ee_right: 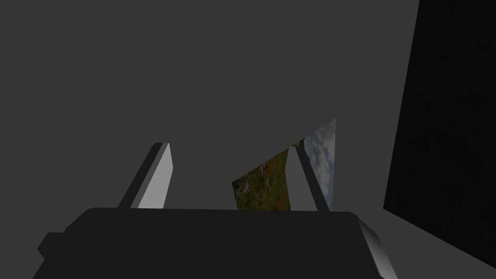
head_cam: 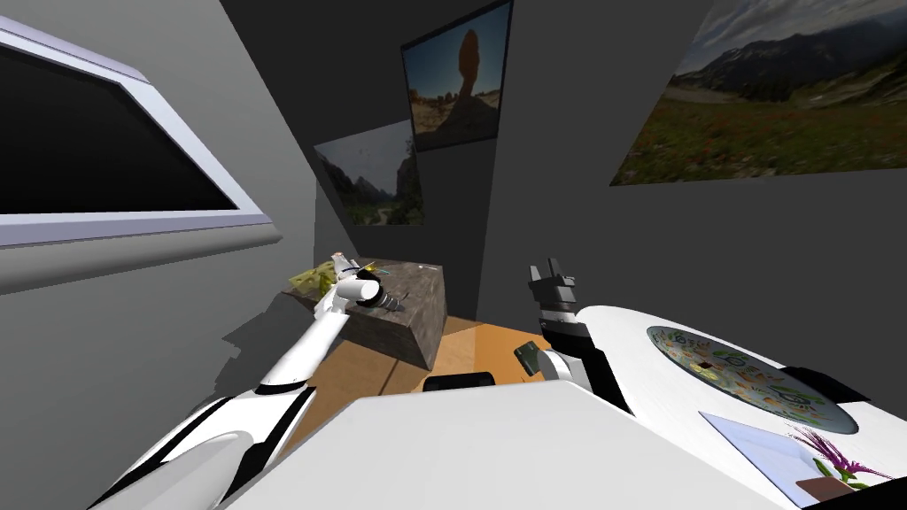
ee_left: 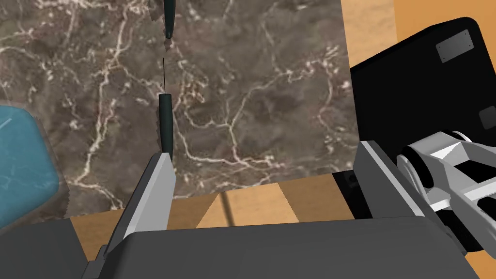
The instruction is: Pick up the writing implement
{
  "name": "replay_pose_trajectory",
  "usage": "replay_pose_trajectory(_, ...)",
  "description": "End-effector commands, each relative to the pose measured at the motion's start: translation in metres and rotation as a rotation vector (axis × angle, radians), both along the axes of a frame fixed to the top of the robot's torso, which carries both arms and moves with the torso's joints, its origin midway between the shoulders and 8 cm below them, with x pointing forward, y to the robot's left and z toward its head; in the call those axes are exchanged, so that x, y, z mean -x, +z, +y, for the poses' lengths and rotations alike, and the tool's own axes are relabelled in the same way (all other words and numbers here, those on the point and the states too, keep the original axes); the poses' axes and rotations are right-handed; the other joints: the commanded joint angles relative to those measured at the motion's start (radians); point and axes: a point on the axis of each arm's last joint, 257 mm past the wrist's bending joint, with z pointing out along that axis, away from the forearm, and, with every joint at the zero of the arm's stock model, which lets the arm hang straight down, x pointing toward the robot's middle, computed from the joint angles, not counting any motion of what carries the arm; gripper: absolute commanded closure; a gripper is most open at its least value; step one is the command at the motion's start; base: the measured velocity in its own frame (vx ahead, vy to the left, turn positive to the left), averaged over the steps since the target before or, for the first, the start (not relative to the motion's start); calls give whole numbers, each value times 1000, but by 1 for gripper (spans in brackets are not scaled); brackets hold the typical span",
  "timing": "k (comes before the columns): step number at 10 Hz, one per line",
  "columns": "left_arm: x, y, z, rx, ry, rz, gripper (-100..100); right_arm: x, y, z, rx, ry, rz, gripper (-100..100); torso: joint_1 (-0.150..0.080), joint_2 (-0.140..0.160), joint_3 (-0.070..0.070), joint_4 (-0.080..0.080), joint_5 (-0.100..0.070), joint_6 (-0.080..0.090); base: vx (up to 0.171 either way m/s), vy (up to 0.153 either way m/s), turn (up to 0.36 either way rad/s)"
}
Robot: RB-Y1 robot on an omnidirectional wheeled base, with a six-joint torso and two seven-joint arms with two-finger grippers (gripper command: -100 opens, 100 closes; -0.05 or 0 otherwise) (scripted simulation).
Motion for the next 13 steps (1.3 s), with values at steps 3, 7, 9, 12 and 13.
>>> replay_pose_trajectory(3,26,-9,50,-33,77,85,-100,0,0,0,0,0,0,0,3,0,0,0,1,0,181,-32,-159)
replay_pose_trajectory(7,64,-30,83,-37,142,199,-100,0,0,0,0,0,0,0,3,-2,-1,-1,1,0,207,-1,-181)
replay_pose_trajectory(9,65,-35,82,-31,143,210,-100,0,0,0,0,0,0,0,4,-1,-1,-1,1,0,113,8,-63)
replay_pose_trajectory(12,59,-43,92,-25,182,210,-100,0,0,0,0,0,0,0,4,12,7,2,1,0,-34,15,-126)
replay_pose_trajectory(13,57,-45,95,-24,195,210,-100,0,0,0,0,0,0,0,4,16,9,3,1,0,-90,16,-106)
